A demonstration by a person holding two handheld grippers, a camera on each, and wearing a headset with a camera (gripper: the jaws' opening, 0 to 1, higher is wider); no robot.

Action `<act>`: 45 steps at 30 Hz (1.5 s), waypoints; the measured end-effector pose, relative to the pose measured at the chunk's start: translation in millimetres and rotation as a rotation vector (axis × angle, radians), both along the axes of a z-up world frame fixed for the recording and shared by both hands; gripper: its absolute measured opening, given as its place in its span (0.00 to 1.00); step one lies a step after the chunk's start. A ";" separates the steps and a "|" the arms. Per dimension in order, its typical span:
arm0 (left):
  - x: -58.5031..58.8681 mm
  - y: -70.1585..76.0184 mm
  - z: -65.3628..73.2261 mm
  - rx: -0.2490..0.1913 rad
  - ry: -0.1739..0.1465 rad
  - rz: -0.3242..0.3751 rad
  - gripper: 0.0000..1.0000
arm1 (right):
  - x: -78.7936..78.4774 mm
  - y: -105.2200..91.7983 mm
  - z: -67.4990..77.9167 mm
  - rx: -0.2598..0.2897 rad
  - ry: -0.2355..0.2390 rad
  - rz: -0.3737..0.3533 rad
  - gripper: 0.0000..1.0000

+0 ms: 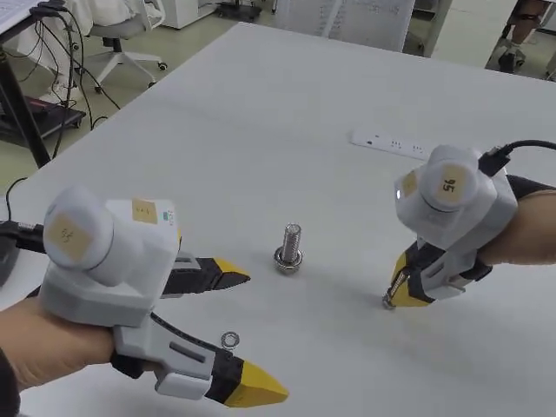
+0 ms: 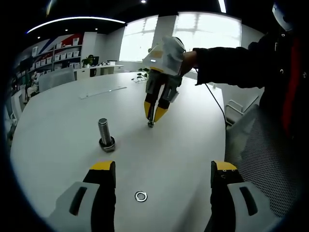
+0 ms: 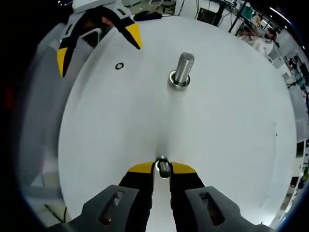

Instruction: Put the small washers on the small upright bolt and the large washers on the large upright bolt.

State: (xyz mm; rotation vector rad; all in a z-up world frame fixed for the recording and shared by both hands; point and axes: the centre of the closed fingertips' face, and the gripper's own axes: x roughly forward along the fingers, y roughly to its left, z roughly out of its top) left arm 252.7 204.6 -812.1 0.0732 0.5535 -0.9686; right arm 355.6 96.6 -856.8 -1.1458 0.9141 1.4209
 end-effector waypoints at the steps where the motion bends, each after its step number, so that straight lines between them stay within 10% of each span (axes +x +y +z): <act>1: 0.1 0.2 0.0 0.000 0.000 0.001 0.80 | -0.2 -0.3 -0.4 0.000 0.000 -0.001 0.13; 45: -0.2 0.0 1.0 0.002 -0.003 -0.002 0.80 | 0.8 -25.8 -0.9 0.046 0.025 -0.138 0.31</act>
